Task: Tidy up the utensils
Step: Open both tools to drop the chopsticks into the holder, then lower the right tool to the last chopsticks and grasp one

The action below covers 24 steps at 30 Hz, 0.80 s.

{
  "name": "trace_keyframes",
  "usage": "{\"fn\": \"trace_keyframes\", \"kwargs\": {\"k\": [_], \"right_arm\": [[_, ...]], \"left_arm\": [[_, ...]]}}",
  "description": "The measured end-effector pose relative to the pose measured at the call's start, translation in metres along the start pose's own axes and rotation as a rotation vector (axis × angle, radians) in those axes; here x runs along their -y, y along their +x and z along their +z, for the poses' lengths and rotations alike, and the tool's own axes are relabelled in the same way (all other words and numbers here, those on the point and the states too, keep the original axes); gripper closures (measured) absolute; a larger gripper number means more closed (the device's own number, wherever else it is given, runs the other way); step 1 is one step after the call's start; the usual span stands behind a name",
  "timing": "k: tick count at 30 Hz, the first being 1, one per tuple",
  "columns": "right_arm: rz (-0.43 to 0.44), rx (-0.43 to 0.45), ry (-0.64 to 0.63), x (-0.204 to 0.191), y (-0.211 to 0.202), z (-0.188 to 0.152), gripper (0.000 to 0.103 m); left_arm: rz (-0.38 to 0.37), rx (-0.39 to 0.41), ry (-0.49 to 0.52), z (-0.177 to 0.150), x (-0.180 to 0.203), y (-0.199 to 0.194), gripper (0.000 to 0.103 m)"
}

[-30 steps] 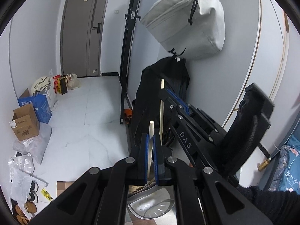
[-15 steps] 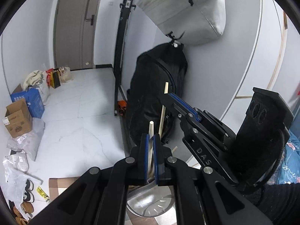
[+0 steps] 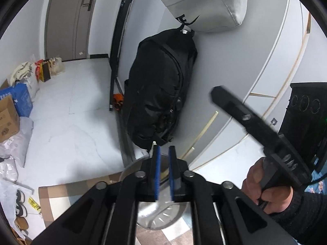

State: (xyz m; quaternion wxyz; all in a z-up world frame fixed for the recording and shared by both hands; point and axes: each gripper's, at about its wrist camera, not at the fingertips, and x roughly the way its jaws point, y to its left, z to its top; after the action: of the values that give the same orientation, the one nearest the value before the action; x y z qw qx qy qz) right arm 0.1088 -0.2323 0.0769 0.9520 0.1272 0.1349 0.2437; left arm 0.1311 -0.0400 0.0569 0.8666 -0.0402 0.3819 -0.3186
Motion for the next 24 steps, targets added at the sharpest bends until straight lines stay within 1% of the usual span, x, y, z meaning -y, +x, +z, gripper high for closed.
{"fn": "trace_keyframes", "kwargs": {"k": [1, 2, 3, 4, 5, 7, 9, 11, 13, 14, 15, 16, 17, 20, 23, 24], "right_arm": [[0.0, 0.007, 0.011, 0.0, -0.007, 0.003, 0.06], [-0.001, 0.008, 0.022, -0.001, -0.011, 0.004, 0.058], [-0.004, 0.013, 0.037, -0.002, -0.017, 0.005, 0.053], [-0.007, 0.02, 0.054, -0.002, -0.022, 0.006, 0.048], [-0.011, 0.028, 0.079, -0.001, -0.031, 0.006, 0.04], [-0.024, 0.035, 0.103, 0.0, -0.041, 0.005, 0.031], [-0.03, 0.039, 0.129, 0.001, -0.053, 0.004, 0.031], [-0.043, 0.03, 0.142, -0.001, -0.062, 0.0, 0.026], [-0.048, 0.027, 0.153, -0.003, -0.069, -0.004, 0.024], [-0.052, 0.017, 0.152, -0.006, -0.072, -0.008, 0.021], [-0.059, 0.006, 0.146, -0.008, -0.074, -0.013, 0.02], [-0.062, -0.001, 0.145, -0.01, -0.075, -0.015, 0.02], [-0.065, -0.016, 0.148, -0.012, -0.076, -0.02, 0.018], [-0.067, -0.073, 0.148, -0.023, -0.078, -0.034, 0.015], [-0.062, -0.122, 0.14, -0.033, -0.079, -0.048, 0.012], [-0.06, -0.144, 0.135, -0.037, -0.077, -0.054, 0.011]], "left_arm": [[0.006, -0.01, 0.01, -0.001, 0.002, 0.0, 0.079], [0.02, -0.016, 0.023, -0.002, 0.004, 0.001, 0.066], [0.028, -0.018, 0.032, -0.004, 0.006, 0.001, 0.061], [0.025, -0.021, 0.031, -0.005, 0.005, 0.002, 0.061], [0.031, -0.022, 0.025, -0.007, 0.004, 0.0, 0.061], [0.052, -0.022, 0.0, -0.01, 0.001, -0.006, 0.061], [0.058, 0.001, -0.024, -0.015, -0.001, -0.018, 0.061], [0.077, 0.016, -0.04, -0.022, -0.003, -0.027, 0.061], [0.094, 0.031, -0.062, -0.03, -0.006, -0.035, 0.06], [0.11, 0.037, -0.07, -0.033, -0.006, -0.038, 0.06], [0.131, 0.044, -0.08, -0.038, -0.006, -0.042, 0.059], [0.147, 0.051, -0.096, -0.042, -0.008, -0.045, 0.058], [0.162, 0.055, -0.113, -0.047, -0.01, -0.047, 0.053], [0.197, 0.079, -0.151, -0.06, -0.013, -0.053, 0.044], [0.24, 0.087, -0.181, -0.074, -0.018, -0.053, 0.041], [0.257, 0.085, -0.187, -0.082, -0.02, -0.052, 0.039]]}}
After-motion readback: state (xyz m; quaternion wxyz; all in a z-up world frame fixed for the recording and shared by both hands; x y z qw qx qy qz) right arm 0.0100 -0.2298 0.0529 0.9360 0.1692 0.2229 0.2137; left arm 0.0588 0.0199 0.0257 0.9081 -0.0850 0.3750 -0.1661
